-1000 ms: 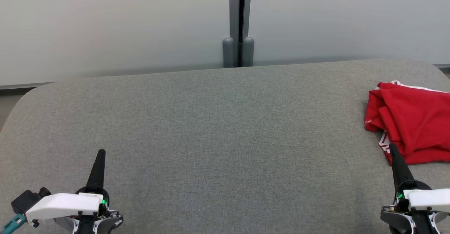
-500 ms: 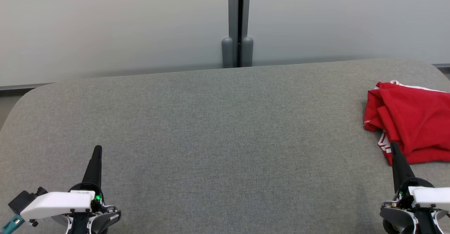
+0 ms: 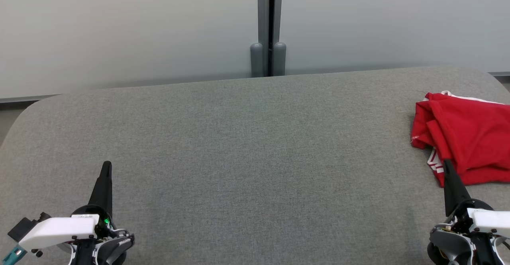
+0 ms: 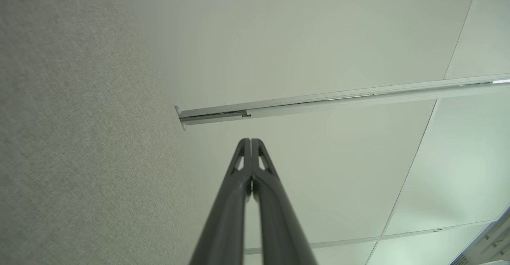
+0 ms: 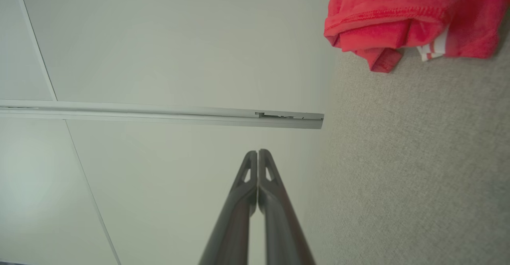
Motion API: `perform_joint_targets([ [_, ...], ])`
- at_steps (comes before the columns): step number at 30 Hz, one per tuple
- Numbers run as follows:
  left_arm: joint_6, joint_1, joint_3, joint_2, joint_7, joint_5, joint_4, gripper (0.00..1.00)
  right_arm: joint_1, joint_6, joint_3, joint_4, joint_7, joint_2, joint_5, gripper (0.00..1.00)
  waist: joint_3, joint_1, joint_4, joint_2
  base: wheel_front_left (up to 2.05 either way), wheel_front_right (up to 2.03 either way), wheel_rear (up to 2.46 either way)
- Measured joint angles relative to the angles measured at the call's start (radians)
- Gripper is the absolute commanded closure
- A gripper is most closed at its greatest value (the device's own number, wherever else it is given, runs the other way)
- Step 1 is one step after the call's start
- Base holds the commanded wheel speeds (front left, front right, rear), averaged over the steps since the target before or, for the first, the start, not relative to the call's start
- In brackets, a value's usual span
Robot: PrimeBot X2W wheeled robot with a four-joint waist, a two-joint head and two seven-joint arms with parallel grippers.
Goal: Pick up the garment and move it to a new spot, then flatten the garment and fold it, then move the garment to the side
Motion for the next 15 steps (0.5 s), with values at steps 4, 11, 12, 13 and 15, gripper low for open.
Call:
perform_joint_targets([
  [4, -0.003, -0.005, 0.008, -0.006, 0.009, -0.024, 0.001, 1.00, -0.007, 0.000, -0.003, 0.006, 0.001, 0.003, 0.022, 1.00, 0.000, 0.0000, -0.001, 0.0000, 0.00, 0.00, 0.00],
  [11, -0.009, -0.009, 0.015, -0.009, 0.014, -0.041, 0.003, 1.00, -0.009, 0.000, -0.007, 0.011, 0.005, 0.006, 0.042, 1.00, 0.000, 0.0000, -0.001, 0.0000, 0.00, 0.00, 0.00],
  [12, -0.009, -0.009, 0.015, -0.009, 0.014, -0.041, 0.003, 1.00, -0.009, 0.000, -0.007, 0.011, 0.005, 0.006, 0.042, 1.00, 0.000, 0.0001, -0.001, 0.0000, 0.00, 0.00, 0.00],
  [13, -0.009, -0.009, 0.016, -0.009, 0.014, -0.041, 0.003, 1.00, -0.009, 0.000, -0.007, 0.011, 0.005, 0.006, 0.042, 1.00, 0.000, 0.0000, -0.001, 0.0000, 0.00, 0.00, 0.00],
  [15, -0.009, -0.009, 0.016, -0.009, 0.014, -0.041, 0.003, 1.00, -0.009, 0.000, -0.007, 0.011, 0.006, 0.007, 0.042, 1.00, 0.000, 0.0000, -0.001, 0.0000, 0.00, 0.00, 0.00],
])
